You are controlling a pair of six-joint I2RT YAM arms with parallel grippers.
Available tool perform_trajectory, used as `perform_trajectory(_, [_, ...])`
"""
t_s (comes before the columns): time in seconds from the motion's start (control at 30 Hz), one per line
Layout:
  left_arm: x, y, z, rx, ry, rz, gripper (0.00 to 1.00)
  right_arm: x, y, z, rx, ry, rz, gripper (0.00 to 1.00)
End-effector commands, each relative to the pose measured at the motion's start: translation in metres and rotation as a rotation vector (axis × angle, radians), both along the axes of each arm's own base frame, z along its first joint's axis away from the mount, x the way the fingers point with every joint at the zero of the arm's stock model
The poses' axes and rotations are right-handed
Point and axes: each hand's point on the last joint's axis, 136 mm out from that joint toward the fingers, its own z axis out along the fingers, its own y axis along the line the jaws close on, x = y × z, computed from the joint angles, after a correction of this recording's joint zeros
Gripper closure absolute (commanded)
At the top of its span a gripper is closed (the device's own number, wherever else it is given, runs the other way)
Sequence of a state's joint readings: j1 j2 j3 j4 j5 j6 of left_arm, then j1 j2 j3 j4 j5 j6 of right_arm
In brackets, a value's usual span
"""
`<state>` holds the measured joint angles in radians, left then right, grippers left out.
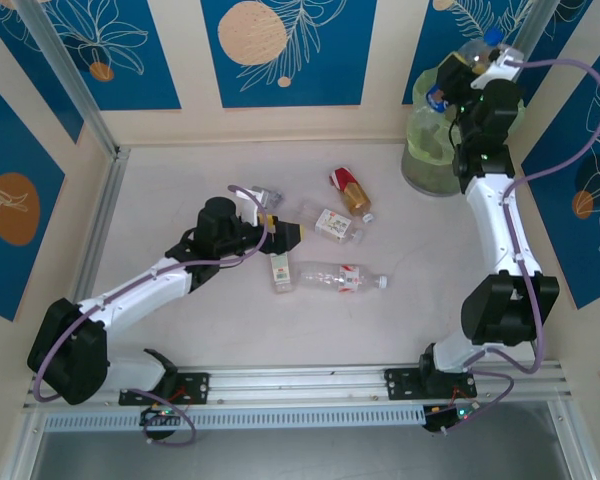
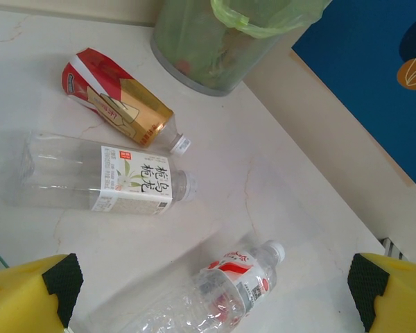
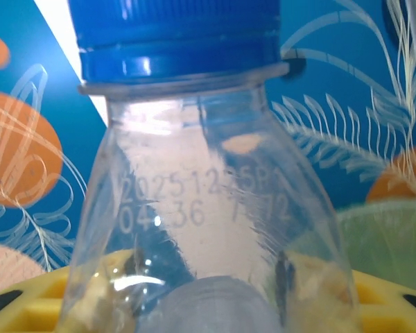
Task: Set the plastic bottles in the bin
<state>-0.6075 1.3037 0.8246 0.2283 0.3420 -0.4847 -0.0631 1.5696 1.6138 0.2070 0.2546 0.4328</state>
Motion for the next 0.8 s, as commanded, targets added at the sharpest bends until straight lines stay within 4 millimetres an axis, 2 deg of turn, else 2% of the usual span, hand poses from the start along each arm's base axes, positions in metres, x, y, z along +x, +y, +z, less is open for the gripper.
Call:
perform_trajectory(0.0, [-0.003,0.0,0.008,-0.011,-0.028,0.004,0.0,0.006,-0.017,0.032,-0.118,-0.077,-0.126,0.49])
perform_trajectory(0.13, [-0.004,0.0,0.008,-0.01,-0.026,0.001,0.0,0.029,-0.034,0.031,-0.217,-0.027,-0.227,0.49])
perform_trajectory(0.27, [-0.006,0.004,0.008,-0.006,-0.034,0.012,0.0,0.057,-0.041,0.014,-0.301,0.077,-0.267,0.49])
perform_trajectory(0.37, [-0.007,0.009,0.006,0.007,-0.041,0.03,0.0,0.069,-0.034,0.003,-0.33,0.145,-0.254,0.48])
perform_trajectory(0.6, [-0.006,0.011,0.001,0.018,-0.035,0.042,0.0,0.105,-0.033,-0.01,-0.565,0.098,-0.4,0.51])
perform_trajectory(0.77, [-0.005,0.012,0.0,0.02,-0.034,0.049,0.0,0.124,-0.016,-0.017,-0.663,0.101,-0.402,0.48])
